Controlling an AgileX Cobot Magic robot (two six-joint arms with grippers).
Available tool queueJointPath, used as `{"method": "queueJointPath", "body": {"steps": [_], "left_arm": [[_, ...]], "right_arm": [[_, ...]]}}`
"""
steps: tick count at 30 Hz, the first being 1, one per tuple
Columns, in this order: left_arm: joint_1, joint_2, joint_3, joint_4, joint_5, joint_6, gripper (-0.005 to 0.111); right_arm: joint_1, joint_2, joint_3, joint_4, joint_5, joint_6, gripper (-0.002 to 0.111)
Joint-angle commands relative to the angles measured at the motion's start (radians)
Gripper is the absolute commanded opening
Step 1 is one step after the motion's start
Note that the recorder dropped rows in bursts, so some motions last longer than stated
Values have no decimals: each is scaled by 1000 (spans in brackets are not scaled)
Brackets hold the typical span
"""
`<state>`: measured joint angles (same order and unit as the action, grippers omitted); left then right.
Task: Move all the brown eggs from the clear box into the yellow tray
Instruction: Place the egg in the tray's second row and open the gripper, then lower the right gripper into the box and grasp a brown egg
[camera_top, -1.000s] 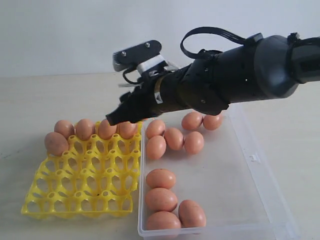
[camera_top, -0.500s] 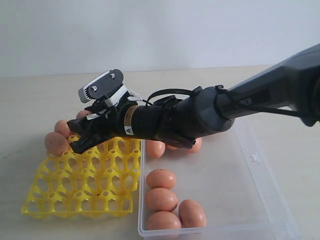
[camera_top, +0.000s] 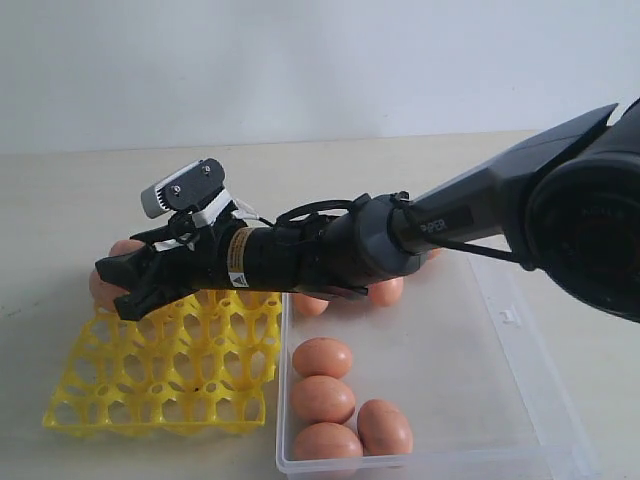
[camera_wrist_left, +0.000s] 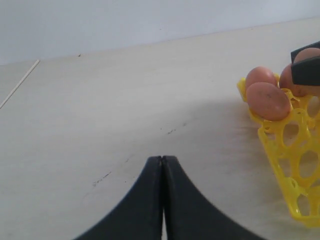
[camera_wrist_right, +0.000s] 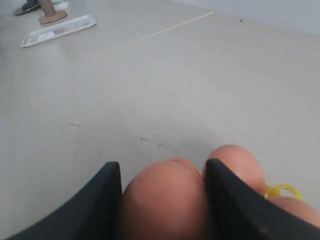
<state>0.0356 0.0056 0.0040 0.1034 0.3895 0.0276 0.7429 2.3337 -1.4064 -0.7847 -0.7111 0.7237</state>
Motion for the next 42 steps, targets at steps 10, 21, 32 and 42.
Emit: {"method": "queueJointPath", "body": {"steps": [10,21,32,42], "left_arm": [[-8,-6,-4,-2,-9,-6,0],[-8,-6,-4,-2,-9,-6,0],[-8,-6,-4,-2,-9,-6,0],[-8,-6,-4,-2,-9,-6,0]], "right_arm": [[1,19,-43,-1,32,-21,56],[1,-415,-10,33,1071,20,58],[-76,-552,250,341,1382,-144,57],[-129,-487,261,322,1246,-41,57]]}}
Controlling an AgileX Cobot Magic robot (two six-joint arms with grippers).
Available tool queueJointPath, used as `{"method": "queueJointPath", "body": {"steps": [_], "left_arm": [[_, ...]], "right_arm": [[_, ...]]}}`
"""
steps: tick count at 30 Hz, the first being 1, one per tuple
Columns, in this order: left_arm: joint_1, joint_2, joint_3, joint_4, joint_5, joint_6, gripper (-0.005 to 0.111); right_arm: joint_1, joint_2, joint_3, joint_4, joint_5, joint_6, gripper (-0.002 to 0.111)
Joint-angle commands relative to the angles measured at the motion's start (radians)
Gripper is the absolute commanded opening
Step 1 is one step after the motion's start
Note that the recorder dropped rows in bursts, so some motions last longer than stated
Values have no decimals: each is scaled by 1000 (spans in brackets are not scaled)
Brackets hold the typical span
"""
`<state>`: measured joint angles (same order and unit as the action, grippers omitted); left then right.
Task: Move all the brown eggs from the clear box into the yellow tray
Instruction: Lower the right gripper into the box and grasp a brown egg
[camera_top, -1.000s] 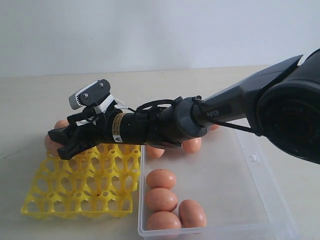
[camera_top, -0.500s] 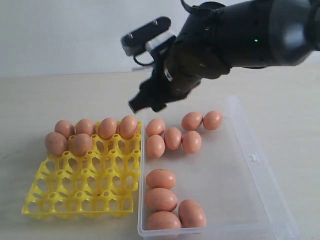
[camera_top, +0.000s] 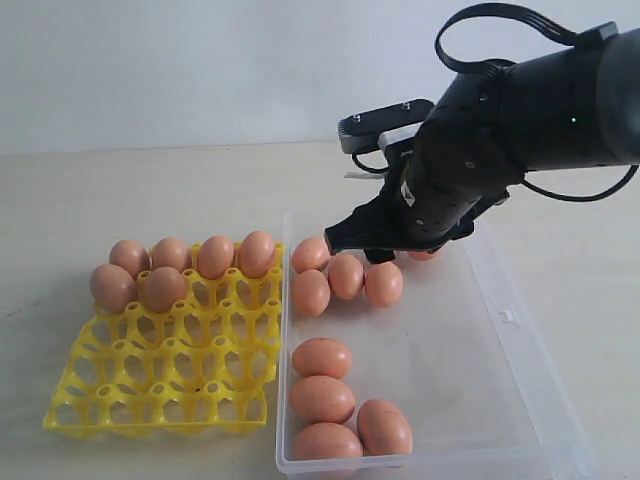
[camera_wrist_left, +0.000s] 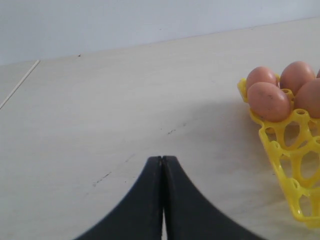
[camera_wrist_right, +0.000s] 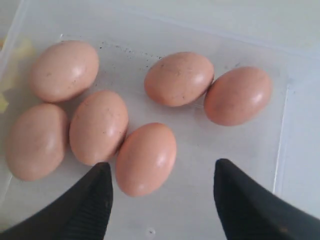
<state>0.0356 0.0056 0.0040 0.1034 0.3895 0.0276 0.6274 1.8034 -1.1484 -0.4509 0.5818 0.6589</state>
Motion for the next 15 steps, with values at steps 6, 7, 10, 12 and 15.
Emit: {"method": "queueJointPath", "body": {"steps": [6,7,10,12,15], "left_arm": [[-8,-6,-4,-2,-9,-6,0],[-8,-6,-4,-2,-9,-6,0],[-8,-6,-4,-2,-9,-6,0],[-8,-6,-4,-2,-9,-6,0],[-8,-6,-4,-2,-9,-6,0]], "right_arm": [[-20,121,-15,-13,-92,48,57],[-23,133,-20,-13,-92,48,57],[-30,158,-38,-21,-92,50,57],[-35,169,-48,-23,-90,50,57],[-36,186,-57,-25,-102,50,57]]}}
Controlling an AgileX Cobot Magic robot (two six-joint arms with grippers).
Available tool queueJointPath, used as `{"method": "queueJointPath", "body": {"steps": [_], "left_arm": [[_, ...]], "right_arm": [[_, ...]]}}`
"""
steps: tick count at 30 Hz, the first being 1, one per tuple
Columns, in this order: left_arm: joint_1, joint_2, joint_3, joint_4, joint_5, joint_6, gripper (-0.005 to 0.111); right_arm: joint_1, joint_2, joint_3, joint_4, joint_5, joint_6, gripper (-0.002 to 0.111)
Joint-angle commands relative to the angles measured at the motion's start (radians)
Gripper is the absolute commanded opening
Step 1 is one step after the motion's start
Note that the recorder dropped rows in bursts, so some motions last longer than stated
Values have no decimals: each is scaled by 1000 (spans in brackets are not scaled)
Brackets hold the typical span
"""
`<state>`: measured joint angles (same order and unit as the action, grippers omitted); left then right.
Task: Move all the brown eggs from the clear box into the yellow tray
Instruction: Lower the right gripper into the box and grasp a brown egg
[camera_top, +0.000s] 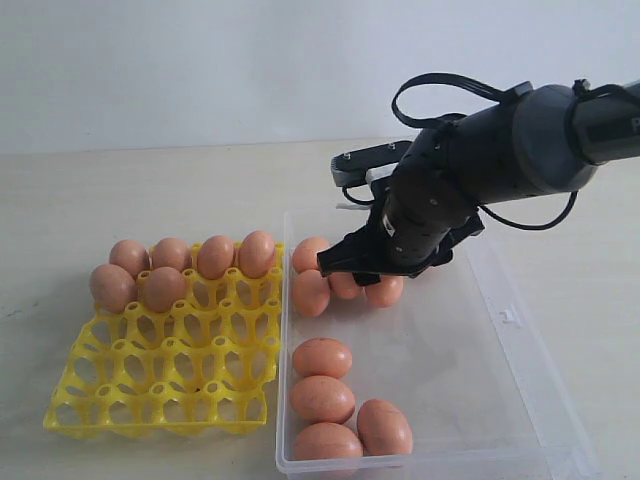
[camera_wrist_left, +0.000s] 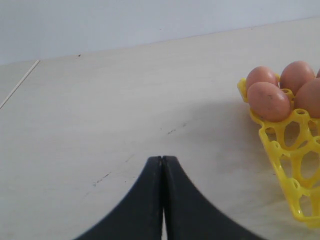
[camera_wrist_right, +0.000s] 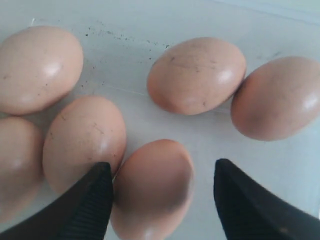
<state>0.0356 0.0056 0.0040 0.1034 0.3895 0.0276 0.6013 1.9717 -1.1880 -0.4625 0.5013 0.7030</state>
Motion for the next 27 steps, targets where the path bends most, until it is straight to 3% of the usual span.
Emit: {"method": "queueJointPath", "body": {"steps": [1,11,17,22,27], "left_arm": [[-8,-6,-4,-2,-9,-6,0],[-8,-6,-4,-2,-9,-6,0],[-8,-6,-4,-2,-9,-6,0],[-8,-6,-4,-2,-9,-6,0],[-8,-6,-4,-2,-9,-6,0]], "right_arm": [[-10,22,-18,-17,-32,6,57],[-22,74,-18,-26,-50,6,53],[-22,57,-18,-45,-44,4,0],[6,-28,-8,-102,-83,-7,0],[59,-74,13,-121,-368,-116,0]]}}
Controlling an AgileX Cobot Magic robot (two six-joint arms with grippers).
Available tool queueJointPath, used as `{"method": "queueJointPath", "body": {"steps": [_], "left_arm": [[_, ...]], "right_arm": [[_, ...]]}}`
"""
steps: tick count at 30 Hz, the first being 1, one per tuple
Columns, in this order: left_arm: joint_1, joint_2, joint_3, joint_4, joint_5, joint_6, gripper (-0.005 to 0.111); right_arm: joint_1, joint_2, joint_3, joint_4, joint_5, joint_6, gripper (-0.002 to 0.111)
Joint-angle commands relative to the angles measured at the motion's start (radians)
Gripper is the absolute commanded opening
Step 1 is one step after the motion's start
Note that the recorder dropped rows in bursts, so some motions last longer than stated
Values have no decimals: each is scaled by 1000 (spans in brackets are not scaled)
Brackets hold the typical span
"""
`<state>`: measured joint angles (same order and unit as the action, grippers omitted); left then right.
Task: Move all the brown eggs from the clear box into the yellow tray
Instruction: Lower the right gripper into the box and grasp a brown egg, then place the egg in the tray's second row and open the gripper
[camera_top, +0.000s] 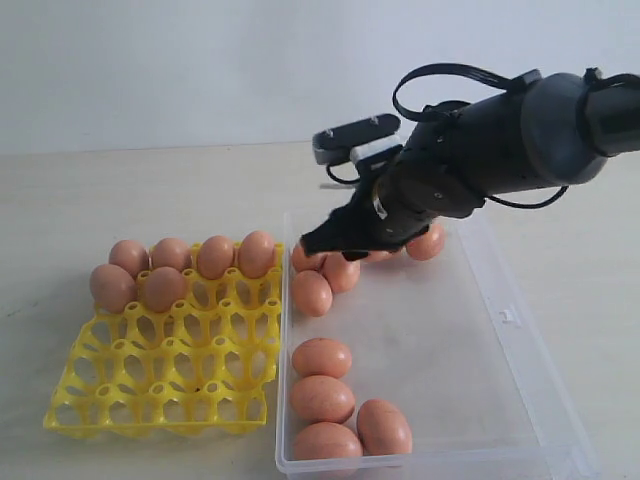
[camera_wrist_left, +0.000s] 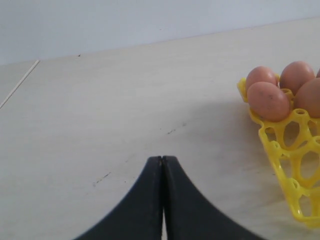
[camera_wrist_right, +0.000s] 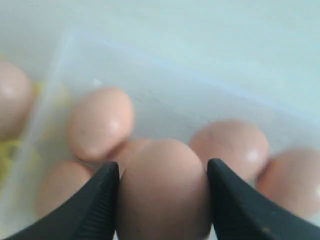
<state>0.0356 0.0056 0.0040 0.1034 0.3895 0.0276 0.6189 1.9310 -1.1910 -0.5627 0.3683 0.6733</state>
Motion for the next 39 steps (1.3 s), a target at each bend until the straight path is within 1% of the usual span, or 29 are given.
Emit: {"method": "queueJointPath", "body": {"steps": [1,6,10,13,18,23,27,32,36,39], "left_arm": [[-8,-6,-4,-2,-9,-6,0],[-8,-6,-4,-2,-9,-6,0],[-8,-6,-4,-2,-9,-6,0],[-8,-6,-4,-2,-9,-6,0],[-8,-6,-4,-2,-9,-6,0],[-8,-6,-4,-2,-9,-6,0],[-8,-6,-4,-2,-9,-6,0],[-8,-6,-4,-2,-9,-6,0],[-8,-6,-4,-2,-9,-6,0],[-8,-6,-4,-2,-9,-6,0]], "right_arm": [[53,-31,16,-17,-310,-107,0],[89,23,16,-9,-646,-167,0],[91,76,16,9,-770,-185,0],[91,111,16,11,-804,-209,0],[91,163,16,34,-811,-214,0],[91,191,16,34,-868,-210,0],[91,196,16,18,-895,-154,0],[91,198,16,-63,-902,-47,0],[91,207,16,-68,-947,-40,0],[91,225,16,-68,-949,-36,0]]}}
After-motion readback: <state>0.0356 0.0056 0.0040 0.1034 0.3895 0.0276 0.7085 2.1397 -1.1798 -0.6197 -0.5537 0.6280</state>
